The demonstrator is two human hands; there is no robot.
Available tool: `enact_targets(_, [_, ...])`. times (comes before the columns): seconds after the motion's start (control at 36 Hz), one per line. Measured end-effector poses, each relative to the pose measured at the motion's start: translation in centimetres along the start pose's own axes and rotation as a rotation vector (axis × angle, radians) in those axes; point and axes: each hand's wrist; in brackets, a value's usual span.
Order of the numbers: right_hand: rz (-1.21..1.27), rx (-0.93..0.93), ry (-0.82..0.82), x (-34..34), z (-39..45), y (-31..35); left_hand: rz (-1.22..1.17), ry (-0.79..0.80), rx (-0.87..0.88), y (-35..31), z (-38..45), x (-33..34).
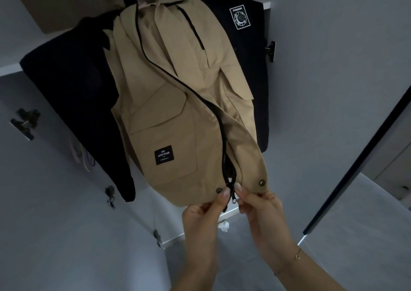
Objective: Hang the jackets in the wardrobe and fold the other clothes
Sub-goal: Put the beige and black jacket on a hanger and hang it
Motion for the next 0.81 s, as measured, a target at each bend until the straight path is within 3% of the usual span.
enact_targets(0.19, [0.009, 0.121, -0.041, -0.7, 0.6, -1.4, 0.151, -0.078, 0.005, 1.8, 0.5, -1.1])
enact_targets(0.44, [-0.214, 0.166, 0.005, -1.6, 1.7, -1.6, 0.244, 0.008, 0.012, 1.7, 0.8, -1.7])
enact_targets(0.56, [-0.24, 0.236, 0.102, -1.9, 1.4, -1.6, 0.301, 0.023, 0.039, 1.6, 1.1, -2.0])
enact_targets(0.81, [-0.24, 0.03, 0.002, -1.7, 0.8, -2.6, 0.606, -0.04, 0.236, 2.1, 0.8, -1.7])
Point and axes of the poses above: each hand's wrist, its own z-axis towards the middle knuckle, its own x-axis out of the palm, y = z × x, and after that the axes turned 3 degrees about -z, right-handed
